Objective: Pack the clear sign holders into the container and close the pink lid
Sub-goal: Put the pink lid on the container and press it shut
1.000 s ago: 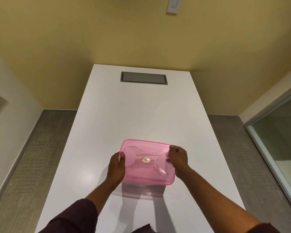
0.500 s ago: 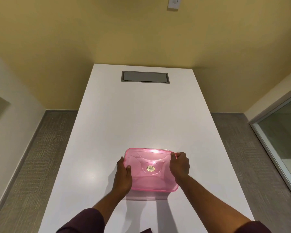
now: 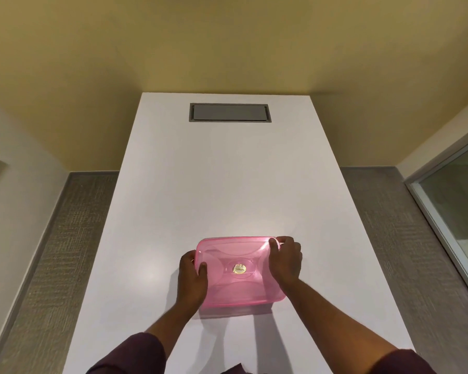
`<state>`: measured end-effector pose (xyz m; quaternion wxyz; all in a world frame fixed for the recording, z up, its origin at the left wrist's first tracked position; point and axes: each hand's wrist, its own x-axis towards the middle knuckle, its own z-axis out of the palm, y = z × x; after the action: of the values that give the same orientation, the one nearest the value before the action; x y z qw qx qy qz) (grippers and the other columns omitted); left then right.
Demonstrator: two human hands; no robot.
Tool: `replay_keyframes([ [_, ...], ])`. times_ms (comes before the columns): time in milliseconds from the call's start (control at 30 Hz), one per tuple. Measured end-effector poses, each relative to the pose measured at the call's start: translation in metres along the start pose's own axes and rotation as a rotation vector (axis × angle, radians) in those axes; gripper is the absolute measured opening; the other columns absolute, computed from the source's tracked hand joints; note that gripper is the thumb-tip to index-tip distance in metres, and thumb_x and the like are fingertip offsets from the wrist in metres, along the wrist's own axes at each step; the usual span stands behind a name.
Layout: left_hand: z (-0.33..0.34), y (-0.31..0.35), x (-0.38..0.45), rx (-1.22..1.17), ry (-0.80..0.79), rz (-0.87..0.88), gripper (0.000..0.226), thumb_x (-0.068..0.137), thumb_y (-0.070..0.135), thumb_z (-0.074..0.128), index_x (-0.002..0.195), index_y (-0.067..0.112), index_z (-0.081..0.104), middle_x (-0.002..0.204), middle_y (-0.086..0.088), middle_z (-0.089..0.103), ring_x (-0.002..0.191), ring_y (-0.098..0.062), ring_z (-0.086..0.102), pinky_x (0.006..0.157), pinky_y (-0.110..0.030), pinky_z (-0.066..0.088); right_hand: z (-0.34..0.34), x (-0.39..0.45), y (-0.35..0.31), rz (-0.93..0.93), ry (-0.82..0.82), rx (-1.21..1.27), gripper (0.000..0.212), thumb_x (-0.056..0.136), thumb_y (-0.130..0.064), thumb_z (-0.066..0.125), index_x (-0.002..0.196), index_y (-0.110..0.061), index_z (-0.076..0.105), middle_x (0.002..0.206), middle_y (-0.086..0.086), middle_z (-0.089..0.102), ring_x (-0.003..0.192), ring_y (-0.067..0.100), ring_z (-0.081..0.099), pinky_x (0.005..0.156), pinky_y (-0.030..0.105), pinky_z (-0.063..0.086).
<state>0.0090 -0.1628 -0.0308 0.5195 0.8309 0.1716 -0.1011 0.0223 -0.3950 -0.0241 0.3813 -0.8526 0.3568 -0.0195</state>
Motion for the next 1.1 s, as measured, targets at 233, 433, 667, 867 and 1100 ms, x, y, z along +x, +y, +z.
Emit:
replay_keyframes([
  [233,0.002,0.013,0.037,0.123,0.032,-0.035,0.033,0.103,0.03,0.045,0.102,0.001,0.062,0.102,-0.018,0.065,0.1,-0.038,0.061,0.091,-0.048,0.05,0.003,-0.002,0.003,-0.035,0.011,-0.003,0.024,0.101,-0.035,0.054,0.114,-0.017,0.063,0.116,0.01,0.058,0.111,0.032,0.057,0.096,0.042,0.047],
  [433,0.013,0.014,0.043,0.048,0.048,-0.083,0.033,0.104,0.038,0.038,0.081,0.014,0.039,0.082,-0.008,0.053,0.078,-0.033,0.054,0.071,-0.039,0.042,0.009,-0.005,0.005,-0.049,0.056,-0.051,0.024,0.104,-0.034,0.048,0.116,-0.018,0.061,0.116,0.009,0.057,0.111,0.034,0.056,0.088,0.042,0.047],
  [667,0.015,0.009,0.045,0.09,0.031,-0.051,0.036,0.104,0.045,0.032,0.077,0.022,0.026,0.068,-0.002,0.048,0.058,-0.023,0.044,0.06,-0.037,0.035,0.016,-0.005,0.005,-0.03,0.08,-0.161,0.026,0.105,-0.037,0.041,0.114,-0.019,0.058,0.114,0.008,0.055,0.11,0.035,0.056,0.081,0.045,0.05],
  [867,0.014,0.008,0.045,0.155,0.041,-0.007,0.036,0.104,0.045,0.028,0.085,0.015,0.034,0.068,-0.003,0.053,0.059,-0.022,0.048,0.055,-0.036,0.033,0.018,-0.009,0.0,-0.051,0.115,-0.265,0.032,0.104,-0.036,0.036,0.115,-0.016,0.057,0.112,0.009,0.056,0.106,0.035,0.058,0.077,0.046,0.052],
  [1100,0.012,0.007,0.046,0.186,0.046,0.083,0.034,0.105,0.042,0.027,0.081,0.019,0.033,0.062,0.001,0.047,0.054,-0.02,0.042,0.053,-0.036,0.034,0.017,-0.012,-0.006,-0.058,0.128,-0.314,0.033,0.104,-0.034,0.034,0.116,-0.014,0.058,0.113,0.011,0.057,0.105,0.035,0.058,0.077,0.046,0.053],
])
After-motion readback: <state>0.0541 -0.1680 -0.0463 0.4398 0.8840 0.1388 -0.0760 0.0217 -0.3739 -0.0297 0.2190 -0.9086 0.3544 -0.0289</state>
